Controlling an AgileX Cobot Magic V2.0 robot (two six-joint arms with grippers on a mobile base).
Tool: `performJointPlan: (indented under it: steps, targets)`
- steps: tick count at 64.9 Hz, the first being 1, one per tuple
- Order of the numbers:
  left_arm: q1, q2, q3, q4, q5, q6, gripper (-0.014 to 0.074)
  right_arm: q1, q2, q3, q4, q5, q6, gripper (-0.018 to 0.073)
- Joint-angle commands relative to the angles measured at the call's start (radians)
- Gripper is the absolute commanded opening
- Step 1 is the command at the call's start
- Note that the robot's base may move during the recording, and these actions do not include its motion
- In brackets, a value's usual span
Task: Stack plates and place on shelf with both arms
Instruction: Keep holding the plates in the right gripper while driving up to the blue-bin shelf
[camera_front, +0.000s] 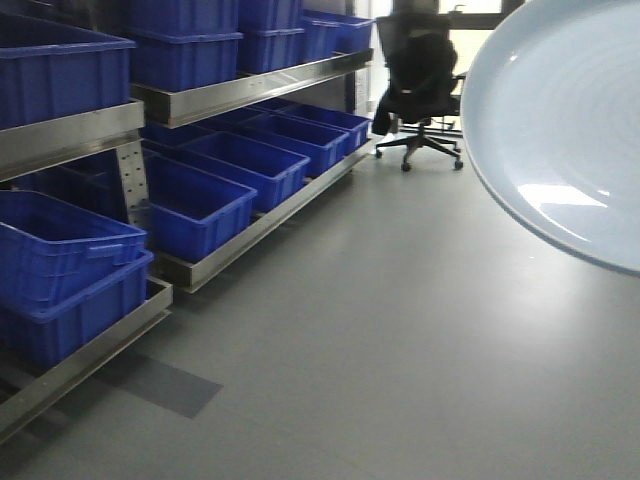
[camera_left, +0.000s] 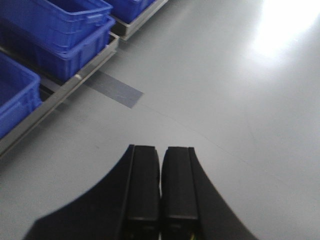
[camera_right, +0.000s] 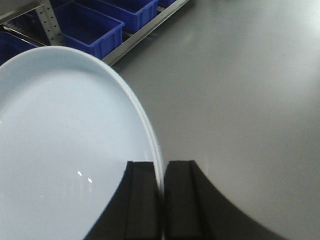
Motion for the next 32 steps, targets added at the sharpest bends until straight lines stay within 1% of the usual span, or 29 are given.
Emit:
performJointPlan:
  steps: [1,32]
  targets:
    - [0.003,0.004,-0.030,0.000,-0.078,-0.010,0.0090,-0.007,0.000,-0.033,-0.003,-0.096,-0.002,0.0022]
    - [0.003,0.004,-0.030,0.000,-0.078,-0.010,0.0090,-0.007,0.000,-0.033,-0.003,-0.096,-0.002,0.0022]
